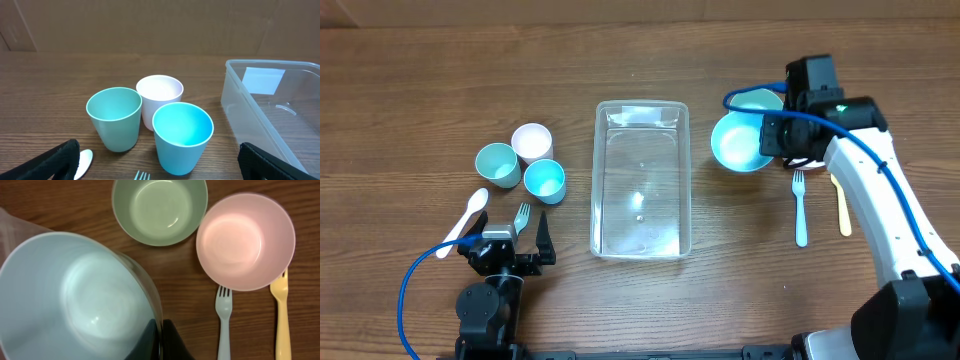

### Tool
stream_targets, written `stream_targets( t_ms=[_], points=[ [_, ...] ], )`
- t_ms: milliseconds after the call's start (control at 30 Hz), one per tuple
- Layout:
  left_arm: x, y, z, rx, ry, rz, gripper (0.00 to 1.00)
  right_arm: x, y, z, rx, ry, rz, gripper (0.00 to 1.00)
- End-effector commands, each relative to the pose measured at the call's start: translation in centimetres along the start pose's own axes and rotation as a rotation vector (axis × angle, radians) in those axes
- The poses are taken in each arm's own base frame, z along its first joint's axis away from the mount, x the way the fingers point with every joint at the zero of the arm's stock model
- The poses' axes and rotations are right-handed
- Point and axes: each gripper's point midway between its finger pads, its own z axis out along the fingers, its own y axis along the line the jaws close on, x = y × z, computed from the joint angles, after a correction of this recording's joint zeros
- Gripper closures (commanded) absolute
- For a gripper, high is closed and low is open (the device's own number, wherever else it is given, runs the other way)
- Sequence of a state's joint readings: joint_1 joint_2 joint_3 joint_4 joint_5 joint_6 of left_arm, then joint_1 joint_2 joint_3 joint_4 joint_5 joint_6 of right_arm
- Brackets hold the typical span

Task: Pack container
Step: 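Lift the teal bowl with the right gripper and lower it into the container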

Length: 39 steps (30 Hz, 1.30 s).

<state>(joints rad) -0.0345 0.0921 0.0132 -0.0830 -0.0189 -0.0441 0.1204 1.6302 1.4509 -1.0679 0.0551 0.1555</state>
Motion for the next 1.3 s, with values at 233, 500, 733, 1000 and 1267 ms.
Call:
stream_targets(
  t_ms=[233,500,733,1000,1267],
  points=[
    [0.2,0.1,0.0,0.001,0.003,0.021,0.00,-1.2,8.6,-4.0,-0.193,-0.083,-0.164,0.96],
    [0.2,0.1,0.0,0.001,0.003,0.021,0.00,0.1,16.5,-5.0,-0.192,-0.206,-0.349,0.96],
    [0.2,0.1,0.0,0.001,0.003,0.021,0.00,0.6,18.7,-1.0,-0.170,-0.166,-0.388,0.93],
    [0.2,0.1,0.0,0.001,0.003,0.021,0.00,1.1,19.2,3.0,-0.136,-0.112,-0.399,0.93],
    [0.2,0.1,0.0,0.001,0.003,0.021,0.00,0.0,19.9,3.6,-0.152,-0.149,-0.389,0.92]
  ],
)
